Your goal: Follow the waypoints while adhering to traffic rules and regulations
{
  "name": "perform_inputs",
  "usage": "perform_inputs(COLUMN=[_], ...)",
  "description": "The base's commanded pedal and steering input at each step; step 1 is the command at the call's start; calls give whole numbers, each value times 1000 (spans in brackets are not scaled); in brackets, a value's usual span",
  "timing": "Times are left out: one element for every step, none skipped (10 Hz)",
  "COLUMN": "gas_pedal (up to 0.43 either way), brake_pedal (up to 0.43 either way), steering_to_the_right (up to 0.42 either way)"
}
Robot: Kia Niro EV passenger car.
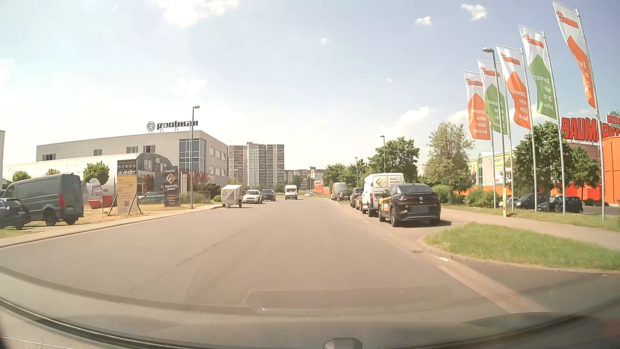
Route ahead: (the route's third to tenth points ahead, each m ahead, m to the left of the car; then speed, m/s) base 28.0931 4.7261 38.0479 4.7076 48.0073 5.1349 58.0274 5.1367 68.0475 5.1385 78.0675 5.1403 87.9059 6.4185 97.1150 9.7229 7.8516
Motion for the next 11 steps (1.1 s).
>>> perform_inputs(gas_pedal=[0, 0, 0, 0, 0, 0, 0, 0, 0, 0, 0], brake_pedal=[171, 171, 171, 177, 183, 183, 171, 152, 134, 140, 140], steering_to_the_right=[10, 9, 8, 5, 0, 0, 5, 8, 9, 9, 9])
